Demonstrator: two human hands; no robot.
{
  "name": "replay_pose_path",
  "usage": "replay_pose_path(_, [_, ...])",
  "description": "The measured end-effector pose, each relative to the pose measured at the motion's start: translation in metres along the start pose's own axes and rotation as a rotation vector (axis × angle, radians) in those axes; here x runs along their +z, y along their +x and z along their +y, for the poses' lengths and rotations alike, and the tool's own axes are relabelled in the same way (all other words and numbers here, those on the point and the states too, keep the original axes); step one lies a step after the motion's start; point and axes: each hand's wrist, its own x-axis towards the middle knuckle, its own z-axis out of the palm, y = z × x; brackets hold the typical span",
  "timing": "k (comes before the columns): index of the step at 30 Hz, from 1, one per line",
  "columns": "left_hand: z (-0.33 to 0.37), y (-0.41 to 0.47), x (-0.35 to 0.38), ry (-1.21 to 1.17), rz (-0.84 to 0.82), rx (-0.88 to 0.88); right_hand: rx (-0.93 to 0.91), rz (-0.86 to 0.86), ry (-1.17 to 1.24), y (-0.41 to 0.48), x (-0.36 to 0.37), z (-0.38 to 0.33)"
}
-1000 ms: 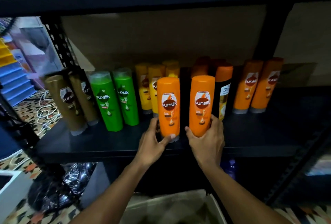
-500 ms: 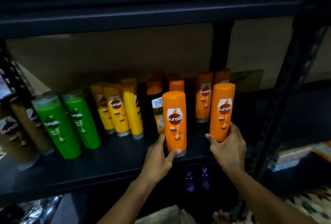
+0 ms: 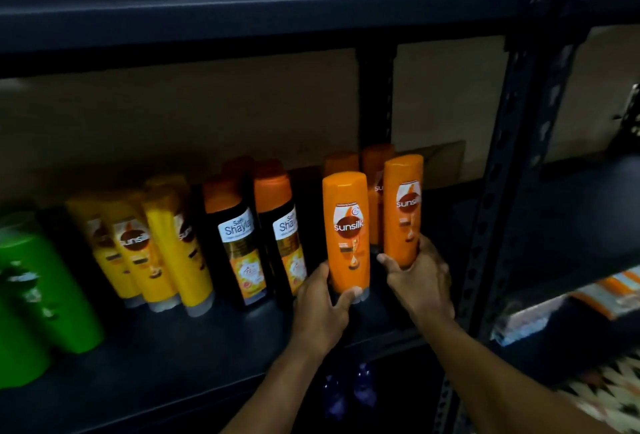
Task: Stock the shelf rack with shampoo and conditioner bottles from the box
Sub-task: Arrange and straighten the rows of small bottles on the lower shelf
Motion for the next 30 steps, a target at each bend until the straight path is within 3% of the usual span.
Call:
replay_pose_path(10, [-0.001,0.004,0.01,-0.02,0.031,0.002,0.02,-0.06,0.035,0.01,0.001,0.003])
replay_pose_path(30, [0.002,0.001,0.01,-0.064,0.028,-0.01,-0.024,-0.065,-0.132,0.012,0.003,0.0])
